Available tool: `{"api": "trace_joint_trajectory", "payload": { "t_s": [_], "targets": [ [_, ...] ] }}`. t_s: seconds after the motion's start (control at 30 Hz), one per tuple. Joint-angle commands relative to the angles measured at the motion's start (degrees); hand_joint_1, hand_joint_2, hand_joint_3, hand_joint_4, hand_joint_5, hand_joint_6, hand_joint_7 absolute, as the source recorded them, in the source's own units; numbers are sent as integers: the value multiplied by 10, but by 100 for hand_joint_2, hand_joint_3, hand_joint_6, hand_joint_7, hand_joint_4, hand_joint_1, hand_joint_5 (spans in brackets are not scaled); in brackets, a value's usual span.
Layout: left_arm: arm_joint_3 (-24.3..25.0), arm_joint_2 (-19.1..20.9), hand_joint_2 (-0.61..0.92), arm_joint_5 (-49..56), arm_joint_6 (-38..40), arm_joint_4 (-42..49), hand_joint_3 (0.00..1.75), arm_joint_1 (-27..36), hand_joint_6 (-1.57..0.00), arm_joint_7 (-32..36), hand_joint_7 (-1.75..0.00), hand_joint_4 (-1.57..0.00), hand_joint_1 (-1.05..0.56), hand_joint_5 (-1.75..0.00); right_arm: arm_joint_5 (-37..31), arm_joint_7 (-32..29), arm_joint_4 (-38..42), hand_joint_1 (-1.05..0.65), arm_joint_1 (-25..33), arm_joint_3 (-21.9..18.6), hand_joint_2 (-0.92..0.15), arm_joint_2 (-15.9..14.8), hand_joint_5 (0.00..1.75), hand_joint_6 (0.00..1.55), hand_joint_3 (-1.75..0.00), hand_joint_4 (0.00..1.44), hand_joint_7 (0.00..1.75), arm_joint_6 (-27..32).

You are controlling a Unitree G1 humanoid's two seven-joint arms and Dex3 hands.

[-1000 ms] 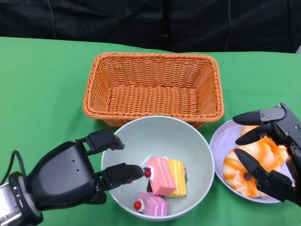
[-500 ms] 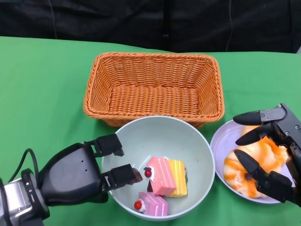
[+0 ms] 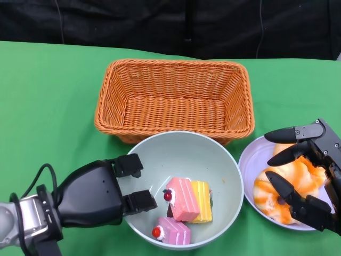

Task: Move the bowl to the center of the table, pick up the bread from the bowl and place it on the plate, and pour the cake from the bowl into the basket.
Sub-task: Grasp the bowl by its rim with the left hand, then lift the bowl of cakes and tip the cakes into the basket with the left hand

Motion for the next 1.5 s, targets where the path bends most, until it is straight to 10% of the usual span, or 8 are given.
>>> {"api": "trace_joint_trajectory", "payload": {
  "t_s": [0.03, 0.4, 0.5, 0.6, 0.97, 1.5],
  "targets": [
    [-18, 4, 83, 3, 1, 11, 0, -15, -70, 4, -35, -35, -47, -111, 3, -3, -8, -14, 5, -2, -79, -2, 141, 10, -54, 24, 126, 0],
    [-62, -13, 82, 0, -22, 58, 0, -52, -93, 48, -47, -66, -42, -113, 5, -6, -12, -16, 9, -1, -79, 2, 140, 6, -53, 21, 126, 5],
    [-64, -18, 83, -8, -29, 70, 0, -53, -103, 69, -57, -74, -45, -147, 6, -5, -13, -16, 10, 0, -79, 3, 139, 5, -52, 21, 126, 5],
    [-64, -24, 87, -17, -38, 81, 1, -52, -89, 92, -123, -90, -44, -172, 5, -5, -14, -15, 12, 0, -79, 3, 139, 5, -52, 21, 127, 7],
    [-44, 14, 91, -32, -54, -9, 19, -16, -75, 126, -169, -99, -36, -175, -1, -20, 13, -13, 2, -7, -79, 6, 143, 7, -52, 24, 127, -28],
    [105, 98, 85, -212, -106, -298, 29, 145, -91, -138, -131, -99, -43, -175, -26, -91, 92, -23, -23, -24, -85, 32, 160, 5, -56, 19, 134, -112]
  ]
}}
